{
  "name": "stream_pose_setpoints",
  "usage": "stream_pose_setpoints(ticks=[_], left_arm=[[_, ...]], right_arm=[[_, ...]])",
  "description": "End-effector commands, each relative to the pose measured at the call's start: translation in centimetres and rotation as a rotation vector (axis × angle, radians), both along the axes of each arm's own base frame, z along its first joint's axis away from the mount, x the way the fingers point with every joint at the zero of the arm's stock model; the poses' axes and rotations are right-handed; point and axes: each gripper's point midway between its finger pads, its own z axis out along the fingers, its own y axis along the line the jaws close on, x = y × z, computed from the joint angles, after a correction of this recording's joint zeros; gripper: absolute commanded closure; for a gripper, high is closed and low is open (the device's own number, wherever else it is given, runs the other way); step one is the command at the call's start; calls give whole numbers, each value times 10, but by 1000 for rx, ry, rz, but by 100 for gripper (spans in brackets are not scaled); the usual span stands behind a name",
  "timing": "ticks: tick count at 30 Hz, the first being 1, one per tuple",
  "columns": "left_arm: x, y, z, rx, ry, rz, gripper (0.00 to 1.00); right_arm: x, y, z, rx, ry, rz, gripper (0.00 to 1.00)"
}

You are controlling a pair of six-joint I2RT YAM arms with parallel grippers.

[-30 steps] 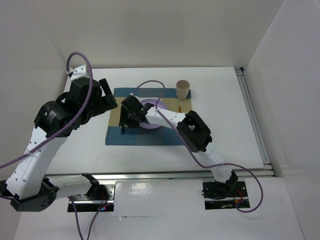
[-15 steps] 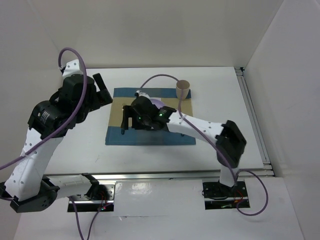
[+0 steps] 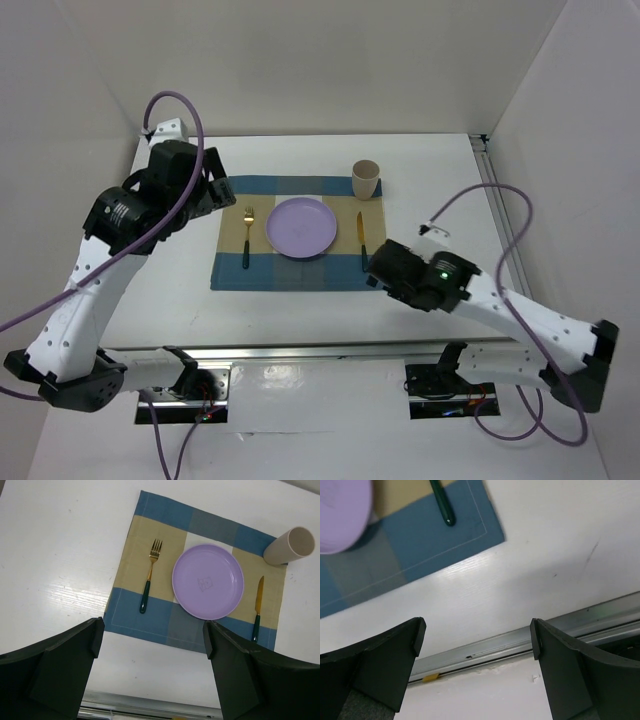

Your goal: Set the dinner table for one person

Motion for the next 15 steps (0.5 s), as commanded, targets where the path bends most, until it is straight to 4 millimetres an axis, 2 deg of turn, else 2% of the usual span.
stream_pose_setpoints(ticks=[1,5,8,10,11,12,14,15], left_arm=[[4,-1,-4,21,15,-23,0],[2,-1,-11,23,42,-28,0],[2,-1,-11,23,42,-28,0],[2,-2,-11,18,44,-35,0],[2,-2,-15,22,52,-35,0],[2,-2,-15,22,52,-35,0],[2,-2,-15,22,52,-35,0],[1,-4,-15,17,55,-43,0]], right_arm=[[-1,-24,18,79,-118,-86,1],[6,-23,23,127,-179,-80,1],[16,-18,26,66,-180,-81,1],[21,-14,22,2,-144,-115,1],[24,-12,12,-69,-112,-113,1],[28,-6,16,-75,-108,-113,1],[32,3,11,-141,-74,-29,1],[40,16,6,-146,-71,4,1]])
